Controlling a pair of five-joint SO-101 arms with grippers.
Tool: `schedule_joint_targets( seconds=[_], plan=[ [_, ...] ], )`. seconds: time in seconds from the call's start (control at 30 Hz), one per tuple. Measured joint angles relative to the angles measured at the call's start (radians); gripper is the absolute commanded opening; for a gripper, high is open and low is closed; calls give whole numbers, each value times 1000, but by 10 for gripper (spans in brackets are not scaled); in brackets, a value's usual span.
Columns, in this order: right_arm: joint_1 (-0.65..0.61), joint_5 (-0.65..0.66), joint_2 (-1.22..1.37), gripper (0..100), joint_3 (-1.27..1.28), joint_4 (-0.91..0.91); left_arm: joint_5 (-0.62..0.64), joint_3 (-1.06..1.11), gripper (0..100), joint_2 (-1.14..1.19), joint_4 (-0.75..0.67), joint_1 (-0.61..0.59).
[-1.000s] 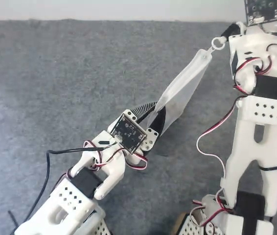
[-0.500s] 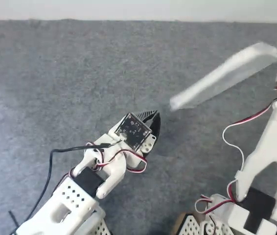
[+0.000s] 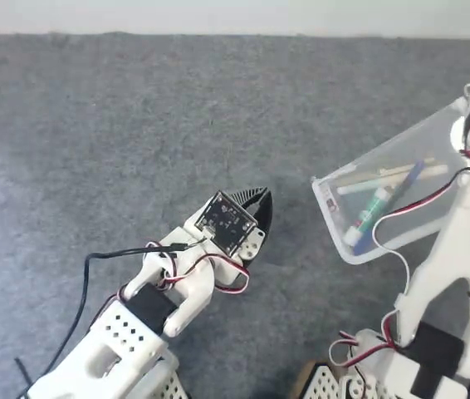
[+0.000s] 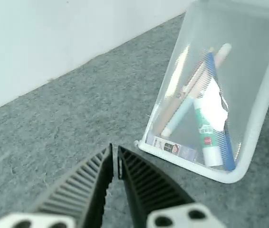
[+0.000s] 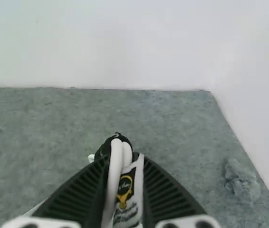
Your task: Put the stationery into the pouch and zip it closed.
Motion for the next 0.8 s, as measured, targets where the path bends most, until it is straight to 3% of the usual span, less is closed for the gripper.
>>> schedule_joint_targets(
  seconds=[0.2,0.53,0.8],
  plan=[
    [-92,0,-57,8,0,110,0,0,10,0,0,-63],
    [-347,0,-167,9,0,319,2,-2,11,0,0,-181],
    [-569,0,-255,9,0,414,123,-43,11,0,0,-371]
  ],
)
